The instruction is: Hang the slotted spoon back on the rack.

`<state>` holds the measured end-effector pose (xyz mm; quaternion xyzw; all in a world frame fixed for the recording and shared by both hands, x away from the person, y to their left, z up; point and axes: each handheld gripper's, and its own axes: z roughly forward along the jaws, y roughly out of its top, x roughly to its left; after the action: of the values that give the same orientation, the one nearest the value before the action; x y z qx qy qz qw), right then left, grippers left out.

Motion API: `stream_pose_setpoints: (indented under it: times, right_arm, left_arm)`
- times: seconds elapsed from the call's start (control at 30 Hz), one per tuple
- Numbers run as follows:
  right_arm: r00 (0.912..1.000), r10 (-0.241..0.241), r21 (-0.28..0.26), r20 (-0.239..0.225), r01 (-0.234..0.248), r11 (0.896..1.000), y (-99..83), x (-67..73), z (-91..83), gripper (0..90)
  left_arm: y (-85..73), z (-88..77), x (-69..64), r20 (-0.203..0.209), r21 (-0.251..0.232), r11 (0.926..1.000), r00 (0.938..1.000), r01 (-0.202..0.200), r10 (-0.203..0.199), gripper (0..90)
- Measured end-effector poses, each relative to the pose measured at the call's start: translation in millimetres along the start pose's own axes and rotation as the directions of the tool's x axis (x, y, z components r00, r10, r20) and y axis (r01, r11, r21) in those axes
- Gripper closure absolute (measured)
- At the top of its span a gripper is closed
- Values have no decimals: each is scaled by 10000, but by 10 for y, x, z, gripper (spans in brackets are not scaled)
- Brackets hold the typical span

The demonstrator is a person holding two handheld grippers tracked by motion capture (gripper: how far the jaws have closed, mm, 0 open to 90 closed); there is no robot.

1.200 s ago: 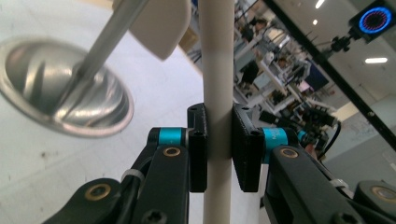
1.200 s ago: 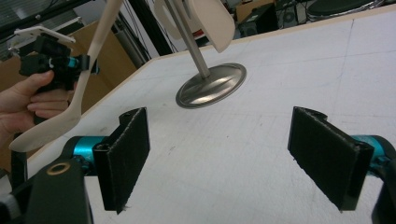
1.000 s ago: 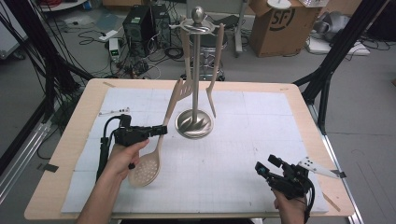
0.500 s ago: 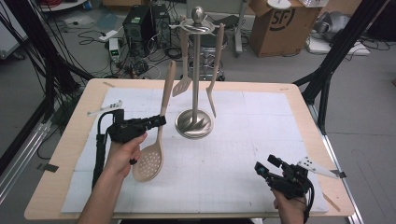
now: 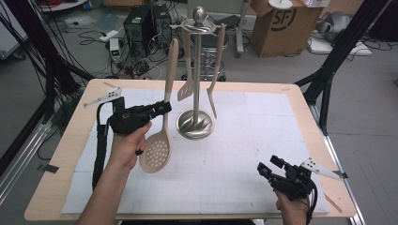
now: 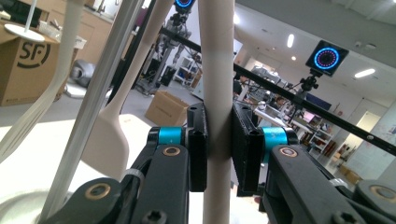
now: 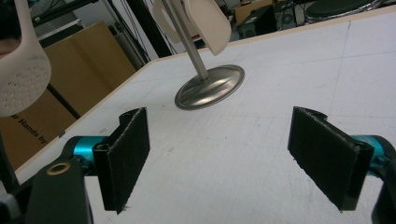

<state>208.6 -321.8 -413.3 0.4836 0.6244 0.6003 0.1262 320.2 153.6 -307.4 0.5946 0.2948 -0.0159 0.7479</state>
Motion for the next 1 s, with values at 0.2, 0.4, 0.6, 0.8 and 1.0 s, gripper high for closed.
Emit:
stream_pose_setpoints:
  times: [0.2,0.4,0.6,0.8,1.0]
  right_arm:
    - [10000,40,-21,-30,-40,10000,2,-1,-9,198]
    - [10000,58,-57,-21,-58,10000,5,-2,-21,199]
    - [10000,39,-79,-16,-39,10000,6,-9,-21,198]
    - [10000,60,-92,-2,-60,9999,8,-8,-34,198]
    - [10000,90,-141,-2,-90,9999,10,-15,-37,198]
  left_arm:
    - [55,65,-57,119,-40,9999,9999,-103,103,781]
    - [125,97,-75,-9,-28,9997,9997,-240,240,781]
    - [165,159,-128,-78,142,9990,9990,-431,432,781]
    - [158,219,-107,-226,253,9992,9992,-323,328,781]
    - [156,269,-96,-288,382,9988,9991,-314,325,781]
